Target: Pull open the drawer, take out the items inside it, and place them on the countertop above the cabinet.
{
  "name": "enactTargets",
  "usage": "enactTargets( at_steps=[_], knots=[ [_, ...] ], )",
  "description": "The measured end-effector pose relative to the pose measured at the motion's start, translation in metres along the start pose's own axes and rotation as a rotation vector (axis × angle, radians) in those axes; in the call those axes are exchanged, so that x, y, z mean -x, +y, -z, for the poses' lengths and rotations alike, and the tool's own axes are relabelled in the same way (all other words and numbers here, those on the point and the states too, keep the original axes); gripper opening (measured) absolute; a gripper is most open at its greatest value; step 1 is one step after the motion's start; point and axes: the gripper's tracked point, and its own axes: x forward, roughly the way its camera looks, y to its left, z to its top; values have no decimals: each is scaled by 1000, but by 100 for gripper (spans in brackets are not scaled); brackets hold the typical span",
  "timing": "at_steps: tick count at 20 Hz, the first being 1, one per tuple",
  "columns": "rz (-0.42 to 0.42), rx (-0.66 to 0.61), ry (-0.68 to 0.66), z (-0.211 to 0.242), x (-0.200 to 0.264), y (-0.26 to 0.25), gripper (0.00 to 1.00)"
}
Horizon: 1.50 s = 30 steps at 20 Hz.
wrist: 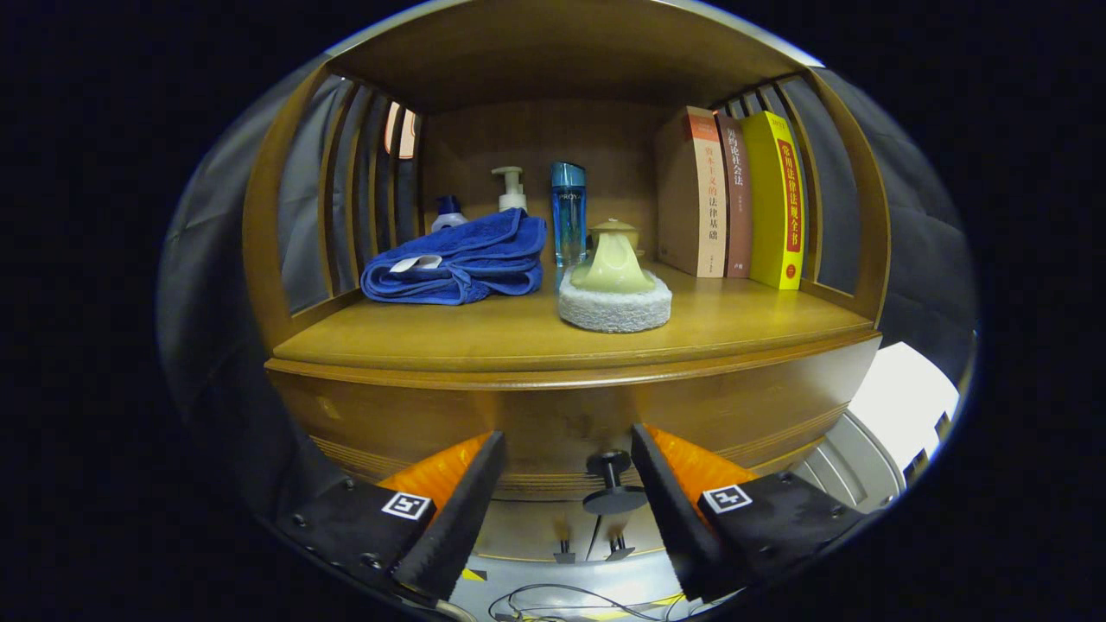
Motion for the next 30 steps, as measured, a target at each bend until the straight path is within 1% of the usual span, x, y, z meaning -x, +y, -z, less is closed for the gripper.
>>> enactTargets(
  at_steps=[7, 11, 15, 18, 22, 25, 27, 30],
  knots=[
    [-4, -26, 23, 1, 1, 0, 98],
    [-8, -26, -4, -24, 12, -3, 98],
    [-9, -17, -45, -55, 34, -11, 98],
    [-5, -14, -79, -87, 53, -19, 98],
    [-7, -8, -141, -140, 79, -27, 98],
    [-15, -3, -184, -186, 98, -32, 98],
    [-4, 10, -195, -217, 111, -44, 98],
    [-11, -31, -259, -280, 140, -56, 98]
  ],
)
